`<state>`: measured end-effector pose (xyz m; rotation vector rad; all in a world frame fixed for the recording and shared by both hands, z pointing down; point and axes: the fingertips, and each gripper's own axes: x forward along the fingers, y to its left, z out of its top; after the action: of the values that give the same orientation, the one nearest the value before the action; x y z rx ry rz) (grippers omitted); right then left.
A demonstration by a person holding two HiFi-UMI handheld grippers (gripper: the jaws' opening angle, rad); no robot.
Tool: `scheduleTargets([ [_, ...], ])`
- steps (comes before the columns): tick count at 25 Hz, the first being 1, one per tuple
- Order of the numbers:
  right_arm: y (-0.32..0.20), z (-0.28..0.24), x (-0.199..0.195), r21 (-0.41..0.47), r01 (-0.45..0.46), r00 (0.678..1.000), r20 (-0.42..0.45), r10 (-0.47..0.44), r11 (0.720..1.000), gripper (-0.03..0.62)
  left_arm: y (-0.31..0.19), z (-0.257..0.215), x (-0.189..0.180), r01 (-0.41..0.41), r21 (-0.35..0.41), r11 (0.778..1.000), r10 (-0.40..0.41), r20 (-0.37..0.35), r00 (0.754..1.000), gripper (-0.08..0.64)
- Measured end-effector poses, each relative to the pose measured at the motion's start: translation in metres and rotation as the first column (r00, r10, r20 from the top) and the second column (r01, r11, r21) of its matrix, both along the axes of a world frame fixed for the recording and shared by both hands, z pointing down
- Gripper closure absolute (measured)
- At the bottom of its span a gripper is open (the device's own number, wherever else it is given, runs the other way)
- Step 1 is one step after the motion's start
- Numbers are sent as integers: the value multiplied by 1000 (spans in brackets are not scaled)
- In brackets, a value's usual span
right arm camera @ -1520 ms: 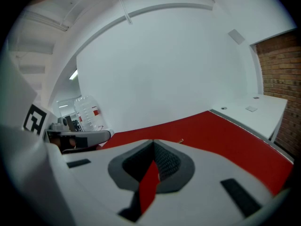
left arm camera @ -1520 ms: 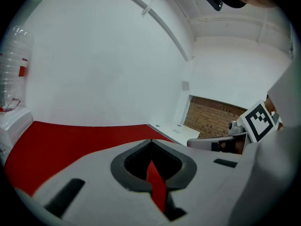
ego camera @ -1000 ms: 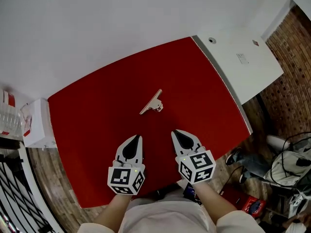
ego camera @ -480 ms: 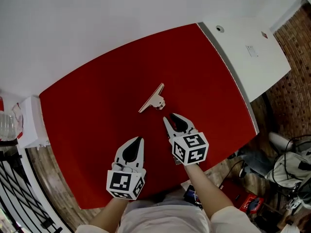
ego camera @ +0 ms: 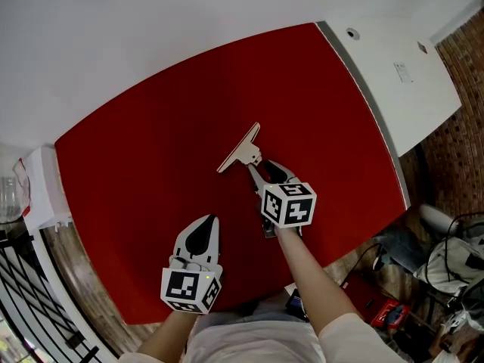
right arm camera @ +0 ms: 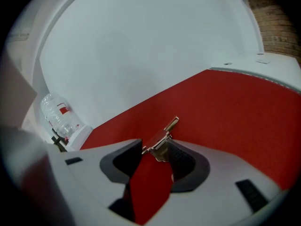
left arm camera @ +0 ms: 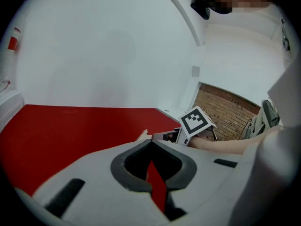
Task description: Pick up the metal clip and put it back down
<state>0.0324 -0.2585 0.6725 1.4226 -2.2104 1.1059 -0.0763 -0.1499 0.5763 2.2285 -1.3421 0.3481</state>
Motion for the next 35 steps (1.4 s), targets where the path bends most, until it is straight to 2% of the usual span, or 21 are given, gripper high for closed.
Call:
scheduleTargets([
  [7,-12,21,-5,-70,-43,997,57,47,997,443,2,7,-8,13,-19,1000,-13,1,1000,557],
  [18,-34,29,-12,-116,-83,984,149,100,990,447,7,15,-14,25,-30,999,-25,24,999,557],
  [23,-32,22,-11,-137,-127,956,246,158,982,528,8,14,-16,31,-32,999,-30,24,999,557],
  [27,-33,0,-18,-95,-121,945,294,144,988,574,8,11,-20,38,-25,999,-38,25,999,557],
  [31,-34,-17,-24,-42,-78,962,257,86,996,584,10,5,-18,40,-12,999,-39,23,999,557],
  [35,-29,-29,-21,-18,-70,968,240,73,997,584,12,-6,-18,39,9,999,-39,22,999,557],
])
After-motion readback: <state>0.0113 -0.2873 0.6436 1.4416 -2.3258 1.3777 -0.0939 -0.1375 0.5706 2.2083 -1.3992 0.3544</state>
